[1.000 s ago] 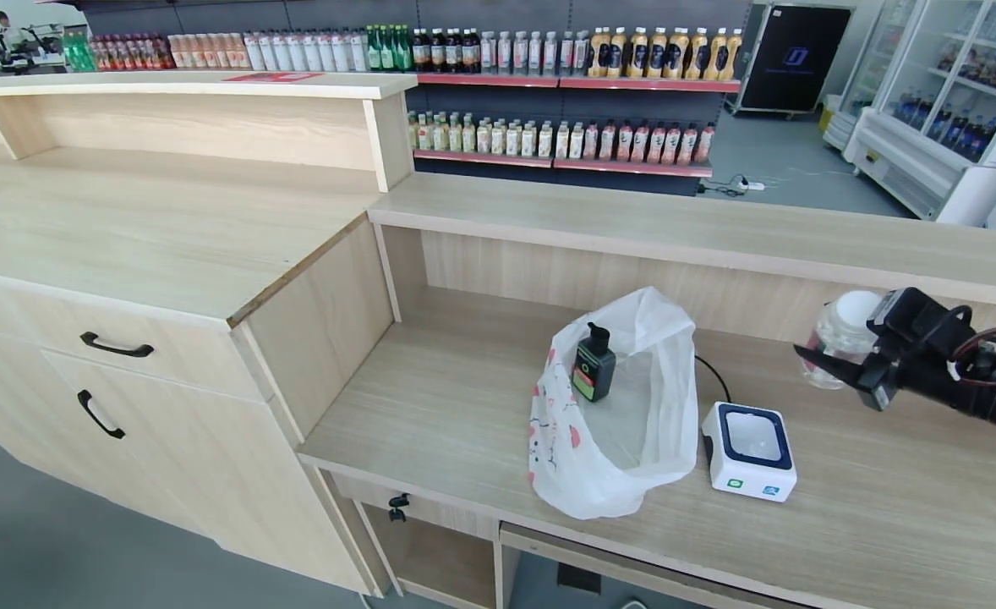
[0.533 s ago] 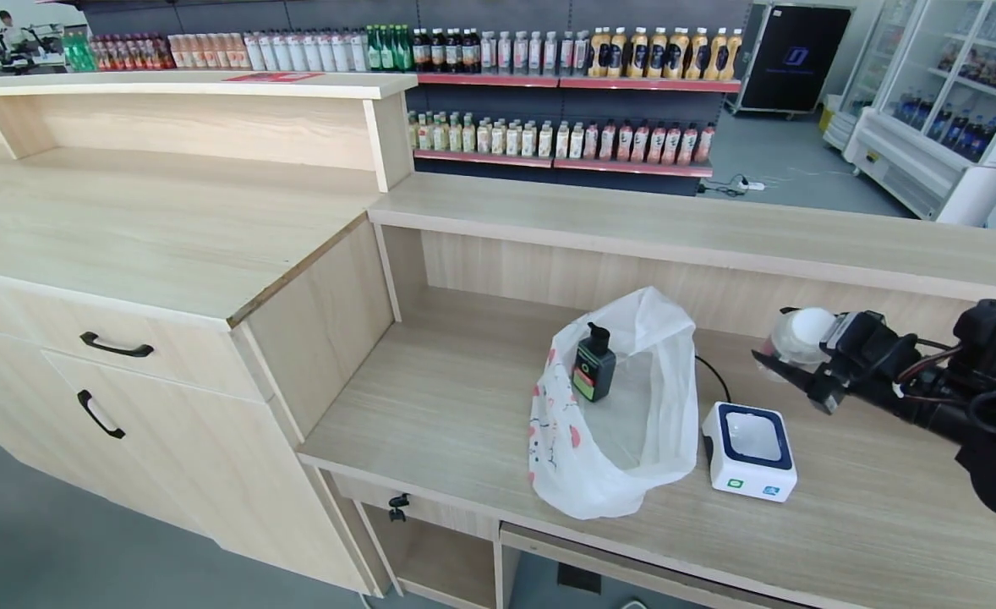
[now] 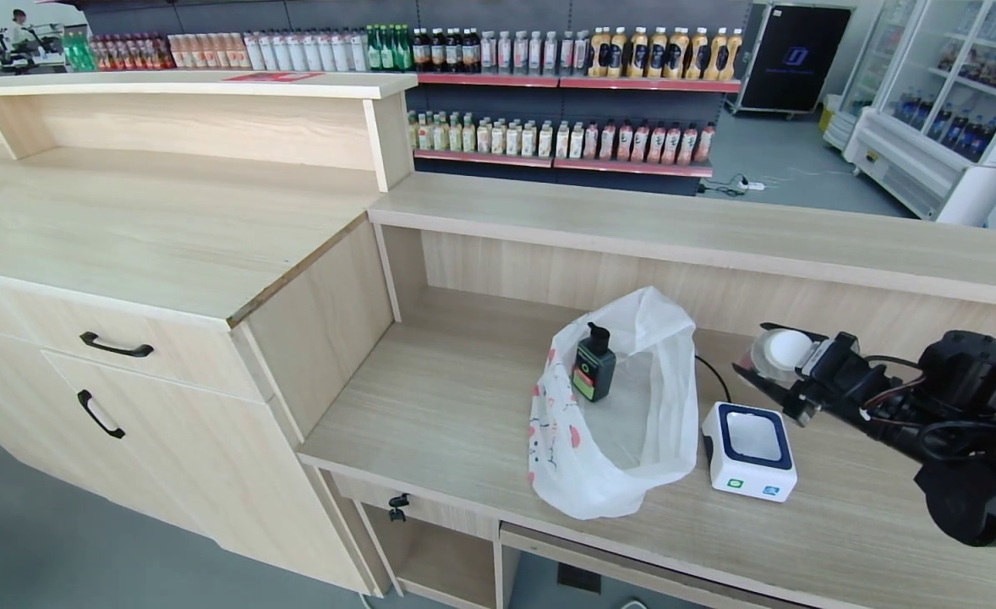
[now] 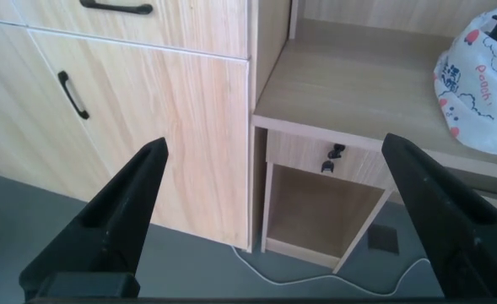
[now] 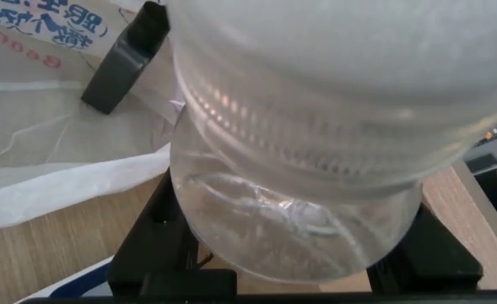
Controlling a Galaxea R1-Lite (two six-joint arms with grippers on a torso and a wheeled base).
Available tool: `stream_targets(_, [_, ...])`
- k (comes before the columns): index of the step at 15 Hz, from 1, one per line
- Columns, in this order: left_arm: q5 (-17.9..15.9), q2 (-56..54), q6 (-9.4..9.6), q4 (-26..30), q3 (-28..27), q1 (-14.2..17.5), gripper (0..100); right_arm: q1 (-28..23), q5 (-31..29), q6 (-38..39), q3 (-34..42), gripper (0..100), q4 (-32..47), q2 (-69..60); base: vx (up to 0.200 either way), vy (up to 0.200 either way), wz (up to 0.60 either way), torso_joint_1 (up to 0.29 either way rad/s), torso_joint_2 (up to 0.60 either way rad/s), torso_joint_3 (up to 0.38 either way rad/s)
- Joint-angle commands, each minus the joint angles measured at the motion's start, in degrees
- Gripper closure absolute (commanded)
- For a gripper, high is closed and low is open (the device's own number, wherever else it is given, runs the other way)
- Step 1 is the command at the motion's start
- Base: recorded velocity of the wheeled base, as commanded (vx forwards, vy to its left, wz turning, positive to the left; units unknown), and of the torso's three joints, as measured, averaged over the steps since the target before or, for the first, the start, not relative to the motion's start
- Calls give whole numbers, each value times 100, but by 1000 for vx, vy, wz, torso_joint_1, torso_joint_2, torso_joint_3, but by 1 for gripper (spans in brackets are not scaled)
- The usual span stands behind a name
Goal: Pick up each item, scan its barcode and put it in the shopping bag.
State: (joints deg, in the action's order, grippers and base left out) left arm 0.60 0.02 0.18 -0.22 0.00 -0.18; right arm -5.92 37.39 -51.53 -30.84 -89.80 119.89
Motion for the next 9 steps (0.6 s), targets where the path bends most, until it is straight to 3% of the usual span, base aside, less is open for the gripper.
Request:
stream_targets(1, [2, -2, -1, -4, 0, 1, 0, -14, 84, 3, -18, 100, -20, 315, 0, 0, 0, 0, 0, 0])
stream_targets(9, [2, -2, -1, -4, 0, 1, 0, -32, 199, 3, -317, 100, -20, 596, 0, 0, 0, 0, 0, 0])
